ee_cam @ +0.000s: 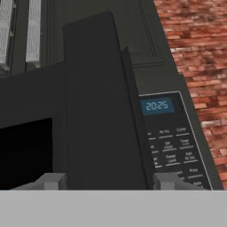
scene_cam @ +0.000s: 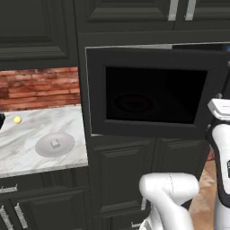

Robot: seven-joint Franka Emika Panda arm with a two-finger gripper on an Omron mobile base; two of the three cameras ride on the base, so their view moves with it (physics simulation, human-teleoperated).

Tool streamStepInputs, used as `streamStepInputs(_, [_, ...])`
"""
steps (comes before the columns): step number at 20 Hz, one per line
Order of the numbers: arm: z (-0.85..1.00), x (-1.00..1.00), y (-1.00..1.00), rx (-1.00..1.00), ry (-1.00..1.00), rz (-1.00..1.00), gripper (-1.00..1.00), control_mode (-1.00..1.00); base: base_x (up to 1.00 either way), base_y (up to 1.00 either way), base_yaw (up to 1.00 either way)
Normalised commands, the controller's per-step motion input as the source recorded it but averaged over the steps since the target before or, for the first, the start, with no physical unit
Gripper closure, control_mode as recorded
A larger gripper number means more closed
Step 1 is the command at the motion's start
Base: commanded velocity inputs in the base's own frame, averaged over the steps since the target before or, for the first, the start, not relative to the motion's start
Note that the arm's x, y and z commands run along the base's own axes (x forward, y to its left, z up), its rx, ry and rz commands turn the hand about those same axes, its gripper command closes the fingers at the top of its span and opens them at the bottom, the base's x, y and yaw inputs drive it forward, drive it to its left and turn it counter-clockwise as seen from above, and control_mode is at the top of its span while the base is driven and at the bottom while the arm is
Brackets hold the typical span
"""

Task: Pick the marshmallow from the counter and place it in the microwave. Then turn on the microwave.

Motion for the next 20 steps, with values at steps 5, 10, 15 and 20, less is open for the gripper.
streamStepInputs(5, [0.00,-0.55,0.00,-0.01,-0.09,-0.09,1.00,-1.00,0.00,0.00,0.00])
streamStepInputs(10, [0.00,-0.49,0.00,-0.01,-0.08,-0.09,1.00,-1.00,0.00,0.00,0.00])
streamStepInputs(15, [0.00,-0.51,0.00,-0.01,-0.08,-0.09,1.00,-1.00,0.00,0.00,0.00])
streamStepInputs(20, [0.00,-0.53,0.00,-0.01,-0.07,-0.08,1.00,-1.00,0.00,0.00,0.00])
